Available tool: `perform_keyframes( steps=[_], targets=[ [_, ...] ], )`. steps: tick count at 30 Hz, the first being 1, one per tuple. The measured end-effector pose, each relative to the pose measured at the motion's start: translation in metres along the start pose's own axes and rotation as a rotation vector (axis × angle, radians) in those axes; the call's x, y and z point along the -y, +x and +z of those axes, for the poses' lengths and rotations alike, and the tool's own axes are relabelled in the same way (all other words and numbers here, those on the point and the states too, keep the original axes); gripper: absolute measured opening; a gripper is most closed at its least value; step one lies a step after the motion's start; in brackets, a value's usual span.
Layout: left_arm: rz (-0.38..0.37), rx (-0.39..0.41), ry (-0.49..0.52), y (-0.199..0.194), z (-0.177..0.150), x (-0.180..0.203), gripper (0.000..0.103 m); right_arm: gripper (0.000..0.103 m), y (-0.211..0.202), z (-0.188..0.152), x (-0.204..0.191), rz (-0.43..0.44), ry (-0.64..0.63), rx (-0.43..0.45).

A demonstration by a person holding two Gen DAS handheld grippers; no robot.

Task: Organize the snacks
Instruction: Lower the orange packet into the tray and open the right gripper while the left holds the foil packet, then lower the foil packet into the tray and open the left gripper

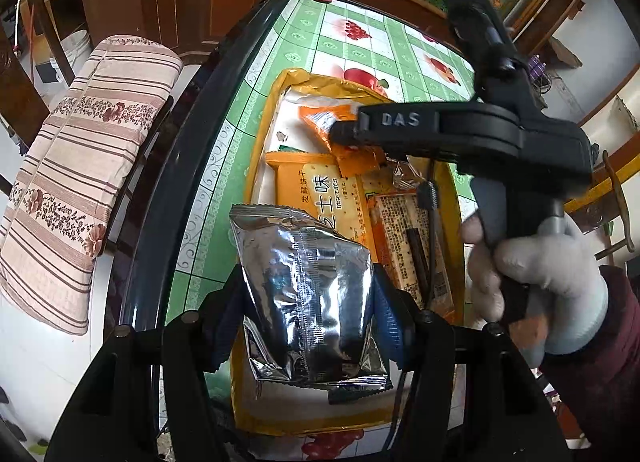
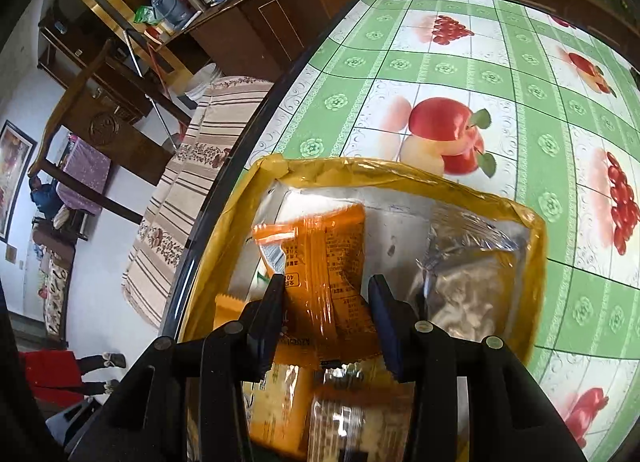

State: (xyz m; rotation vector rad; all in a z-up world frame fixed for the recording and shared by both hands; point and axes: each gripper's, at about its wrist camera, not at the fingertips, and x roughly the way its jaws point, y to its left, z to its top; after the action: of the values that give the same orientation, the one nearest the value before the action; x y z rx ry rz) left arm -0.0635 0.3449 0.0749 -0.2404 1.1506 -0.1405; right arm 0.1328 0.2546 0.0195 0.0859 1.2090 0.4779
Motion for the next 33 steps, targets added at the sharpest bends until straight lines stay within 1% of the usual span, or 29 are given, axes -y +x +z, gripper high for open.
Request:
perform_keyframes(
  steps=[3,4,5,6,9,10,12,16,20,24,27,30,33],
  targets=[
    [0.003,-0.001,-0.006,0.001,0.000,-0.001,0.058,0.047,-0.001,-0.001,-0.002,0.037,0.000,-0.004],
    [0.003,-0.001,-0.010,0.001,0.001,-0.001,0.058,0.047,-0.005,-0.003,-0.001,0.035,0.007,0.000],
    [0.003,-0.001,-0.017,0.001,0.002,-0.001,0.058,0.050,-0.006,-0.002,-0.001,0.027,0.011,0.006],
    [-0.001,-0.003,-0.027,0.002,0.003,-0.001,0.059,0.056,-0.012,-0.003,0.000,0.021,0.016,0.018],
    [-0.021,-0.010,-0.053,0.005,0.002,0.001,0.065,0.062,-0.032,-0.010,0.006,0.019,0.017,0.056],
    [-0.021,-0.012,-0.059,0.006,0.001,0.002,0.068,0.063,-0.039,-0.013,0.007,0.018,0.012,0.068],
    [-0.030,-0.017,-0.072,0.007,-0.002,0.006,0.068,0.064,-0.049,-0.020,0.011,0.021,0.009,0.082],
    [-0.010,-0.006,-0.094,0.000,-0.012,0.018,0.069,0.064,-0.066,-0.038,0.022,0.048,0.014,0.089],
    [0.018,0.025,-0.093,-0.012,-0.021,0.035,0.069,0.064,-0.088,-0.070,0.037,0.057,0.005,0.096],
    [0.050,0.040,-0.066,-0.019,-0.037,0.062,0.069,0.064,-0.105,-0.103,0.054,0.055,0.000,0.084],
    [0.105,0.059,-0.026,-0.024,-0.051,0.086,0.069,0.064,-0.120,-0.127,0.065,0.047,-0.008,0.085],
    [0.143,0.079,0.003,-0.030,-0.063,0.106,0.069,0.064,-0.132,-0.146,0.076,0.047,-0.004,0.086],
    [0.157,0.087,0.000,-0.032,-0.072,0.116,0.069,0.064,-0.144,-0.162,0.088,0.044,0.001,0.087]
  ],
)
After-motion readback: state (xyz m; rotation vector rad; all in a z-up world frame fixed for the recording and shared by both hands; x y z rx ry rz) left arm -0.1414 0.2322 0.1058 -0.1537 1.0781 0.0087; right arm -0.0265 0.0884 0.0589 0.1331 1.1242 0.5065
